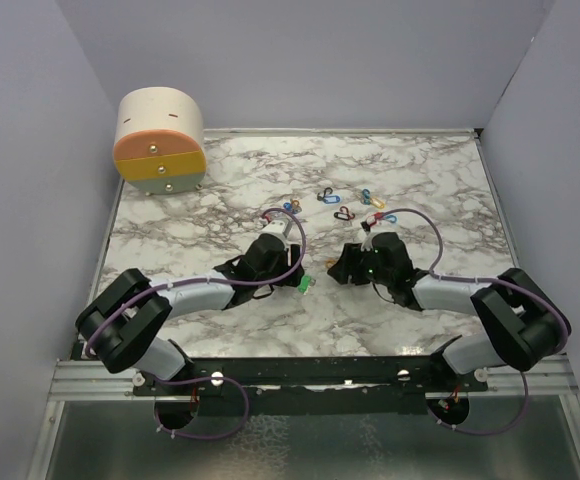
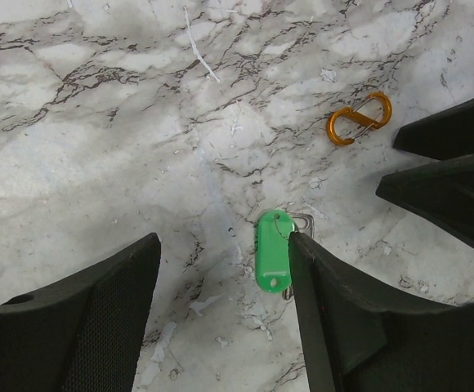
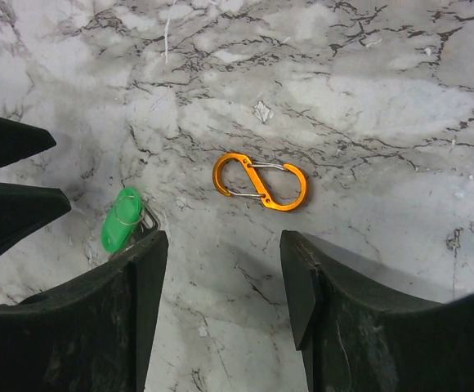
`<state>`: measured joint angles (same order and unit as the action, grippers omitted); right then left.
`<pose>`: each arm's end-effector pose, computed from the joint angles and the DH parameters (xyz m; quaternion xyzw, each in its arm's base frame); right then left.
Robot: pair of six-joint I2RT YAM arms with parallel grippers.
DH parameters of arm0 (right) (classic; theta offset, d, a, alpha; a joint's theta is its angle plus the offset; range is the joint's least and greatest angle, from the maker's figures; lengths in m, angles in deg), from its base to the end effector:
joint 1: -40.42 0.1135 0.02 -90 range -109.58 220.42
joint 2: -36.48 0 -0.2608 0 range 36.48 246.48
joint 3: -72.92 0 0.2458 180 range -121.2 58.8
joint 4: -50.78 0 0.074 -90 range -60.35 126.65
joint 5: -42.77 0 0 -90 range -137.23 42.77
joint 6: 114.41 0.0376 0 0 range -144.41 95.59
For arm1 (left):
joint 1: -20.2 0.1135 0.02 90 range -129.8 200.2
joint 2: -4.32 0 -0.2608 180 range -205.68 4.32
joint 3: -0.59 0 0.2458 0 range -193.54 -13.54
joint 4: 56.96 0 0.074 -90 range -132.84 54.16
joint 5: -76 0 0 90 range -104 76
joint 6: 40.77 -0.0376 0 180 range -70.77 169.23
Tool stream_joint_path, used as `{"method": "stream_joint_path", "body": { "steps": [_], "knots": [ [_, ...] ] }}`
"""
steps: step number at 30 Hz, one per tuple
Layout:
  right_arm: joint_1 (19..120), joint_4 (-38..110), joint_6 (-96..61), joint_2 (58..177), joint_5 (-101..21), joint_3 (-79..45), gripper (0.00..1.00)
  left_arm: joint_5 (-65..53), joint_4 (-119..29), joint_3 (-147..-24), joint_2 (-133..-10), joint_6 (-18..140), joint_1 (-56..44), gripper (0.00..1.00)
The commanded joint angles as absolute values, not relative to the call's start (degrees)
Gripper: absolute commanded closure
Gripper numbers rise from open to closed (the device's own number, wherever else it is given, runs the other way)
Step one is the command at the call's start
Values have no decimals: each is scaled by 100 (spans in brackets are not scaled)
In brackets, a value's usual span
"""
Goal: Put the keys on the keyring
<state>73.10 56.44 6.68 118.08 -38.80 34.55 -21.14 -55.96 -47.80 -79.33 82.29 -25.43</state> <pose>0.2067 0.1392 0.1353 -0.0449 0.8942 0.2887 0.3392 0.2003 -0.1980 0.1650 0.0695 0.8880 -0.2430 0.3841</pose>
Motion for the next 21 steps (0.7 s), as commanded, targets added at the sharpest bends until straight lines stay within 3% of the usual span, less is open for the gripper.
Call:
{"method": "stream_joint_path", "body": {
  "steps": [1, 21],
  "knots": [
    [7352, 5881, 790, 12114, -3790, 3450, 41, -2274, -5603, -4690, -7712, 8220, -2585, 34],
    [7349, 5947, 550, 13240, -4289, 2540, 41, -2319, -5593, -4607, -7632, 8178, -2574, 34]
  ]
}}
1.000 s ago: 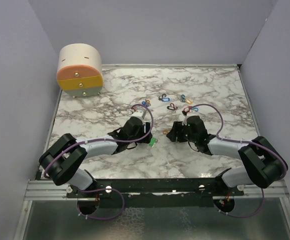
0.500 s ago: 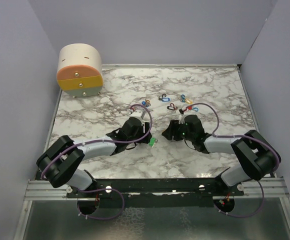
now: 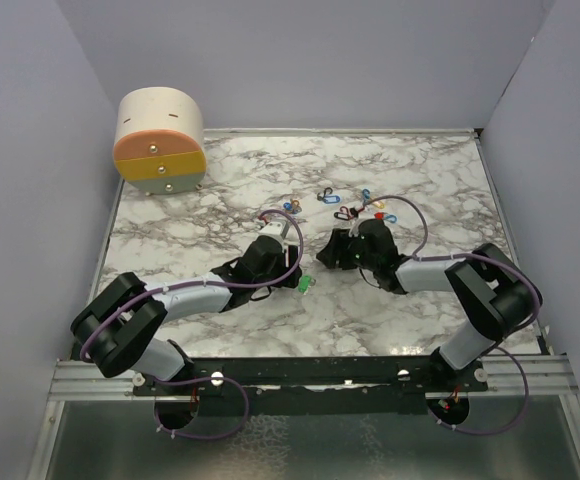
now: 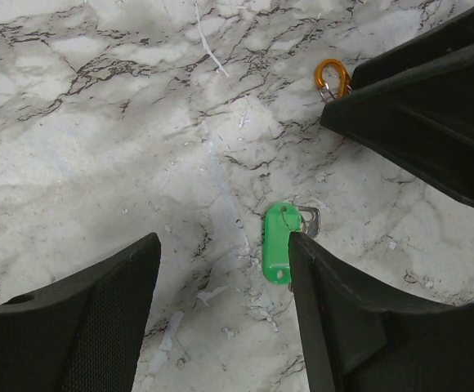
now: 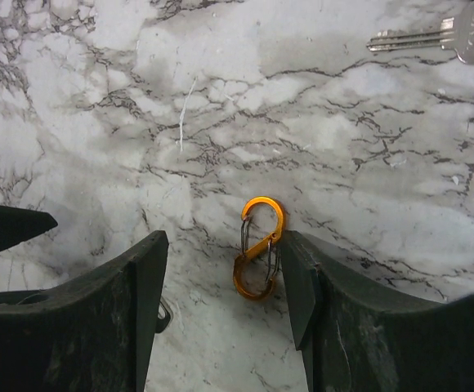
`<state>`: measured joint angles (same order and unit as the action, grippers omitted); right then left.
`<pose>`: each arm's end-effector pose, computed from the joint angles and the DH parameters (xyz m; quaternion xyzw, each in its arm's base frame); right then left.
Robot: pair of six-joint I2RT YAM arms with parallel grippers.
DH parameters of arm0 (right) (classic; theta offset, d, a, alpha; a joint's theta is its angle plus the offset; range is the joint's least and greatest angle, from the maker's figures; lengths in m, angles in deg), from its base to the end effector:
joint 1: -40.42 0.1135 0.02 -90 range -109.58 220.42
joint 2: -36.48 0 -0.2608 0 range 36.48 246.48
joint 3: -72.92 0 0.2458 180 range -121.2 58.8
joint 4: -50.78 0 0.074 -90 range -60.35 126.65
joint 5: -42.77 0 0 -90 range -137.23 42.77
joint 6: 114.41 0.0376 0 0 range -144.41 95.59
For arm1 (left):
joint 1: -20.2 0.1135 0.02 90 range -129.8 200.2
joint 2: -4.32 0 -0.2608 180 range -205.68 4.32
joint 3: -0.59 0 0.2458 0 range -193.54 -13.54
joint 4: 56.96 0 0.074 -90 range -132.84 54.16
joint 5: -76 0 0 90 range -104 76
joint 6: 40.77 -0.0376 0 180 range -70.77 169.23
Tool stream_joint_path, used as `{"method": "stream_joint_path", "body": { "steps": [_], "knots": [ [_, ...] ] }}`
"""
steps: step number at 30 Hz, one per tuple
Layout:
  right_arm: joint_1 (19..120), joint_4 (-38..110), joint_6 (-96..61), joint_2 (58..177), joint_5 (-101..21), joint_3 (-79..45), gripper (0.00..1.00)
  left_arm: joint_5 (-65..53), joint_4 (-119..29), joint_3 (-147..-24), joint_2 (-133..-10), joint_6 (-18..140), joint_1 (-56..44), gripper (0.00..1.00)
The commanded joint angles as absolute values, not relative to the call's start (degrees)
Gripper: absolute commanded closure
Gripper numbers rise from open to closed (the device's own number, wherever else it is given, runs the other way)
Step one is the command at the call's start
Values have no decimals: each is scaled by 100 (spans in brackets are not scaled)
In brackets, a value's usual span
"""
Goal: Put the keys on the keyring
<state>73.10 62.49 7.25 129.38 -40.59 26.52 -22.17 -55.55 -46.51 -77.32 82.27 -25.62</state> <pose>0.2450 0.1623 0.1321 -0.0347 0.8844 0.2897 0.3642 0.1952 -0.1932 0.1669 0.0667 0.8866 -0.2388 0.3904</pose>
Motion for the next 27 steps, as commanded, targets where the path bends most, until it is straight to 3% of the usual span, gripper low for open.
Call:
{"method": "stream_joint_path", "body": {
  "steps": [1, 15, 27],
  "knots": [
    [7347, 5956, 541, 13283, -4284, 2499, 41, -2323, -5593, -4607, -7630, 8176, -2575, 34],
    [7349, 5184, 109, 12821, -4984, 2507, 42, -2405, -5522, -4557, -7468, 8199, -2578, 34],
    [7583, 4860, -119, 13124, -5006, 2228, 50, -2411, -5482, -4584, -7436, 8185, -2585, 34]
  ]
}}
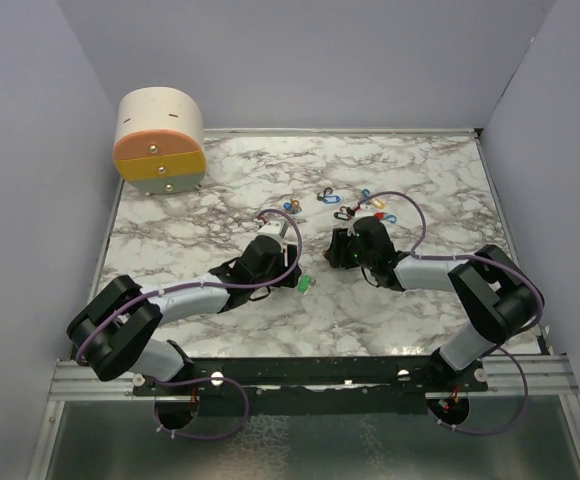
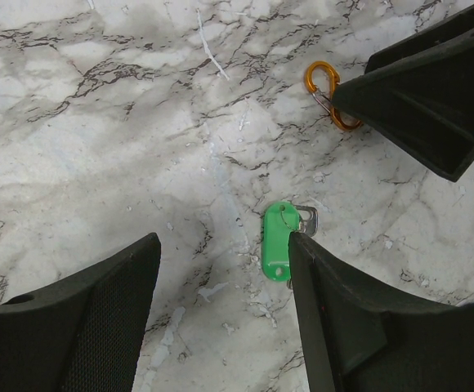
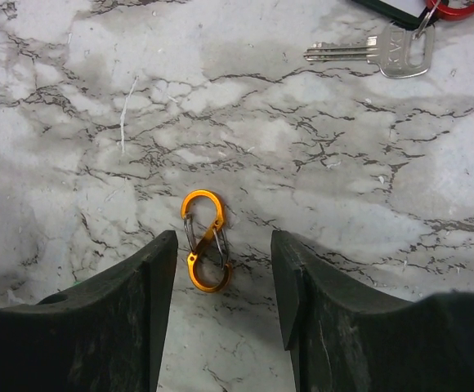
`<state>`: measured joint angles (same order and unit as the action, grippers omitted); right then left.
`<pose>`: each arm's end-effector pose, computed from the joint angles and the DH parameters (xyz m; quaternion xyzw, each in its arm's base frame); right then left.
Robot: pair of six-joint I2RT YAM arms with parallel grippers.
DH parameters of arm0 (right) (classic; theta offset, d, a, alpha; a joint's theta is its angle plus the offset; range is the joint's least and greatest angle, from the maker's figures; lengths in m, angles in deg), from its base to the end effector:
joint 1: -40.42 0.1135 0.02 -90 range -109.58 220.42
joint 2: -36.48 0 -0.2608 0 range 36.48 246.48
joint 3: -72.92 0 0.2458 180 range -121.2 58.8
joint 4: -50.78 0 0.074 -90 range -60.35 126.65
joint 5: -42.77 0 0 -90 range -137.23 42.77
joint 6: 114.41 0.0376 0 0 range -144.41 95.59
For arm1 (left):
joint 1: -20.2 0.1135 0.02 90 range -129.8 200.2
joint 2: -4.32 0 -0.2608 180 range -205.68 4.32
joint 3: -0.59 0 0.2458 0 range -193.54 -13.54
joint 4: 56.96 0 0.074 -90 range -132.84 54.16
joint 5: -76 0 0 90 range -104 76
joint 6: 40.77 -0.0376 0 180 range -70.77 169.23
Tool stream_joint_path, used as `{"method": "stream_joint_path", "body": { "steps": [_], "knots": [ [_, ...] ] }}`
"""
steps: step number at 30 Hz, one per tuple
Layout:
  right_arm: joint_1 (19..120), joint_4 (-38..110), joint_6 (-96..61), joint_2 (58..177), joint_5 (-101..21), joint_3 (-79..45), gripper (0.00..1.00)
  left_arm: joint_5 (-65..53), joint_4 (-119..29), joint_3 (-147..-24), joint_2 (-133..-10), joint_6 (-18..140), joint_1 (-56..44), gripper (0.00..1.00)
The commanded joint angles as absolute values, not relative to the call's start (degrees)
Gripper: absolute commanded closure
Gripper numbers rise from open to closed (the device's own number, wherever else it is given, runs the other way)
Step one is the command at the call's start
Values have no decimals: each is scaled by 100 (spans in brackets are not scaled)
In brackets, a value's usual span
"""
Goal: Put the keys on the keyring
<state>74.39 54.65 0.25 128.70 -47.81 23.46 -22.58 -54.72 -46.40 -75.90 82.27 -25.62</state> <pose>0.2469 0.1659 0.1372 -0.0710 0.8994 0.2072 0.3784 0.1935 -0.1911 0.1713 0.0646 0.8847 -0.2388 0.3951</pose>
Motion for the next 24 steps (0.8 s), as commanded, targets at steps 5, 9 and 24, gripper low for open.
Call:
{"method": "stream_joint_path", "body": {
  "steps": [5, 9, 24],
  "knots": [
    [7777, 4653, -126, 13327, -5192, 2019, 53, -2420, -5475, -4581, -7411, 8164, -2583, 34],
    [7853, 4474, -63, 13387, -5354, 1946, 54, -2440, -5463, -4566, -7382, 8151, -2579, 34],
    [8017, 4099, 24, 13446, -5661, 1893, 65, -2464, -5476, -4507, -7346, 8161, -2577, 34]
  ]
}}
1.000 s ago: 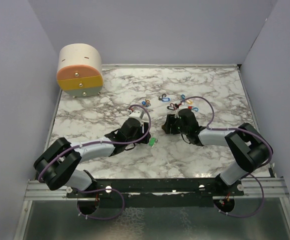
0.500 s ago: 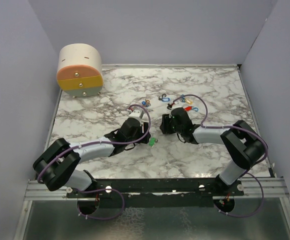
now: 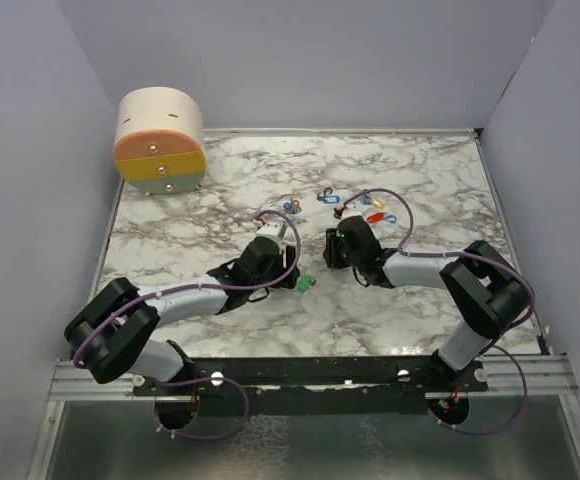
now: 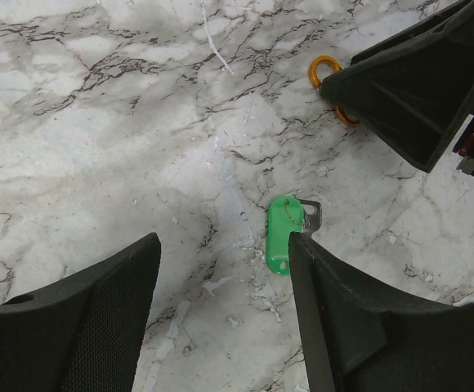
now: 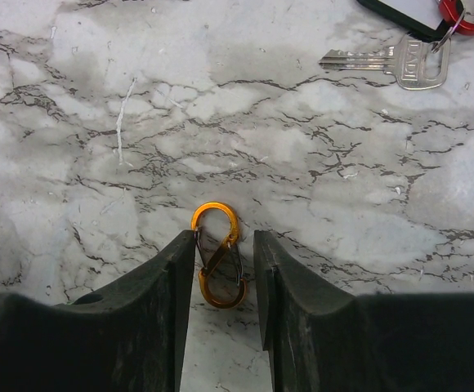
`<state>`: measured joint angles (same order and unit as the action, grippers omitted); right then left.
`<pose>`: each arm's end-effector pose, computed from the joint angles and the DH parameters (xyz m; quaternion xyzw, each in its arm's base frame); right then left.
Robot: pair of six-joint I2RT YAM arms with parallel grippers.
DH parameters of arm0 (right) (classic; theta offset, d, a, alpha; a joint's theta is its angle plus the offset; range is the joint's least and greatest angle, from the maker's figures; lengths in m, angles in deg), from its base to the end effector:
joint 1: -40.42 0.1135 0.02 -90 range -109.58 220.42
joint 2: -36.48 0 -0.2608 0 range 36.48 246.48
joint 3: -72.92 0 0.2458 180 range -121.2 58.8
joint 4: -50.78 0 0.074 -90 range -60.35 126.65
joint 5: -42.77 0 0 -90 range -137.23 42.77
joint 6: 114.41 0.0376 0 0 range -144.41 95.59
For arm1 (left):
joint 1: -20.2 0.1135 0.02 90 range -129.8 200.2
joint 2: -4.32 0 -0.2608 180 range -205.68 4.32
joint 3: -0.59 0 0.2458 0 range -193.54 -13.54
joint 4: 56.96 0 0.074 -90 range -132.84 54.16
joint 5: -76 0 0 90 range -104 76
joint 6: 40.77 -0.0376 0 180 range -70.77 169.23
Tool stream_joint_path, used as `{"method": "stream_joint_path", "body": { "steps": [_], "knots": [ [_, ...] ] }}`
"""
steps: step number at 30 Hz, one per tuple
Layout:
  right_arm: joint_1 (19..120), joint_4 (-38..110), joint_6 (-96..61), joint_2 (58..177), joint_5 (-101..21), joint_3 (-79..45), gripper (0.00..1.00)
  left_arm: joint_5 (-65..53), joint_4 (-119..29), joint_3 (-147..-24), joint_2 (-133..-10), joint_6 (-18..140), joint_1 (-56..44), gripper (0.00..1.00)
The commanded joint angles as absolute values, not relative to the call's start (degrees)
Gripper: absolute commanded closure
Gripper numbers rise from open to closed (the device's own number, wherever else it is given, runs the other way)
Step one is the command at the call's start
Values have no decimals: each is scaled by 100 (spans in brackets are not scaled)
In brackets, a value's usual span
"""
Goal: Put the keys on the keyring
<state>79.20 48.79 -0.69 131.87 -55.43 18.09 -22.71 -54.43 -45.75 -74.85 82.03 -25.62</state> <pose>0.2475 0.1920 0.1381 -0.0911 0.9090 0.1522 0.3770 0.1910 -0.1884 0.1721 0.0658 0.8841 -0.2377 0.3968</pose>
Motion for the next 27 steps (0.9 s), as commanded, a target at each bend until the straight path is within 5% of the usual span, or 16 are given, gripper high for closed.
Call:
{"method": "stream_joint_path", "body": {
  "steps": [1, 21, 27],
  "knots": [
    [8035, 4089, 28, 13447, -5667, 1895, 65, -2468, -5472, -4508, -7334, 8160, -2579, 34],
    [8277, 3733, 180, 13518, -6145, 1887, 66, -2464, -5480, -4486, -7353, 8159, -2576, 34],
    [8304, 3648, 196, 13547, -6276, 1869, 83, -2473, -5485, -4478, -7345, 8158, -2572, 34]
  ]
}}
